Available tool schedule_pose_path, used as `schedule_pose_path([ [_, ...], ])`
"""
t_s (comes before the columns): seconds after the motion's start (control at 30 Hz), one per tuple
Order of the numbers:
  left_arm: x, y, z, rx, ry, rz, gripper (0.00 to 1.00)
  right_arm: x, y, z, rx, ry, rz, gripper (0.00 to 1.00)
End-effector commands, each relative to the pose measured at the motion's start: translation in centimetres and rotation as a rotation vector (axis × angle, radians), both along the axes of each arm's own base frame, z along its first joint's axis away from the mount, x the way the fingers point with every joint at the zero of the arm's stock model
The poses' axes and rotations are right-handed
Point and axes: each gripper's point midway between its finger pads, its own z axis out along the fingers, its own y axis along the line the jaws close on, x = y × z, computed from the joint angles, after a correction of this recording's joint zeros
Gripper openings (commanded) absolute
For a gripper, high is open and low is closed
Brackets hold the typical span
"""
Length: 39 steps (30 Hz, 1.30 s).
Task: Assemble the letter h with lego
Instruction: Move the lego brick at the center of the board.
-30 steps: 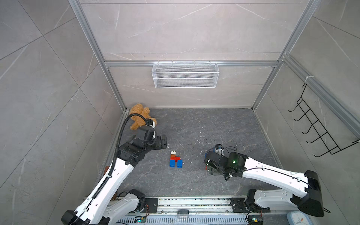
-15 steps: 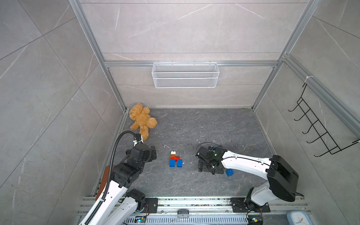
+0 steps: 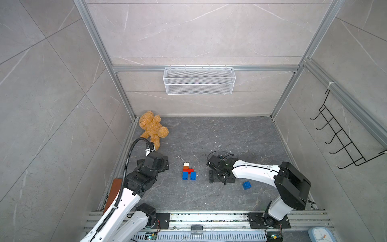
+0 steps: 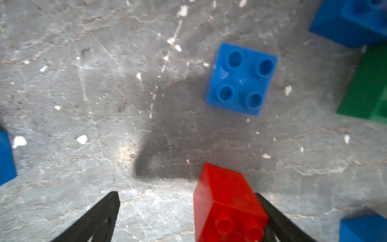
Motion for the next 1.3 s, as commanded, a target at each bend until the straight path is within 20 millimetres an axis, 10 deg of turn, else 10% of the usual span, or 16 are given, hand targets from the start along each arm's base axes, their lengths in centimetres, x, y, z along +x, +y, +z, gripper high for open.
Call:
schedule_pose_path([
  [0.0, 0.3, 0.4, 1.8, 0.009, -0.062, 0.018, 1.0, 0.4, 0.8, -0.2, 0.007, 0.007, 0.045, 0.98],
  [0.43, 0.5, 0.4, 1.6, 0.016, -0.056, 0.018, 1.0, 0.0, -2.2, 4.2, -0.047, -0.075, 0.06, 0.99],
  [0.67, 0.4, 0.2, 1.4, 0.009, -0.04, 0.008, 1.0, -0.8, -8.7, 8.8, -0.193, -0.169, -0.01, 1.0],
  [0.87, 0.5, -0.2, 1.1, -0.005, -0.032, -0.01, 1.0, -2.4, -15.1, 7.6, -0.28, -0.08, -0.165, 0.98],
  [1.27, 0.4, -0.7, 0.7, -0.014, -0.01, -0.031, 1.0, -2.1, -16.5, 3.4, -0.212, 0.006, -0.311, 0.89],
])
